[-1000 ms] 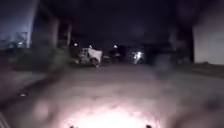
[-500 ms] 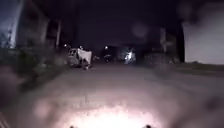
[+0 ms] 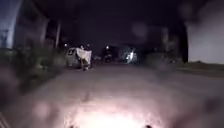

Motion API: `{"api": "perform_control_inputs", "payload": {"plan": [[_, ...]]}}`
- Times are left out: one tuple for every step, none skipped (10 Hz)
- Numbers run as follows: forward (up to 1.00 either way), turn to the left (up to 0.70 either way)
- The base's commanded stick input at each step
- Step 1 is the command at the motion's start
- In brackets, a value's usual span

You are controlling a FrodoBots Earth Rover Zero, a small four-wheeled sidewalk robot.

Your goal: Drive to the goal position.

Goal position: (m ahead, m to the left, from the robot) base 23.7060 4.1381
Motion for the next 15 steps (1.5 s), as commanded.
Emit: {"api": "perform_control_inputs", "payload": {"plan": [[0.70,0.00],[0.70,0.00],[0.70,0.00],[0.70,0.00],[0.70,0.00],[0.70,0.00],[0.70,0.00],[0.70,0.00],[0.70,0.00],[0.70,0.00],[0.70,0.00],[0.70,0.00],[0.70,0.00],[0.70,0.00],[0.70,0.00]]}}
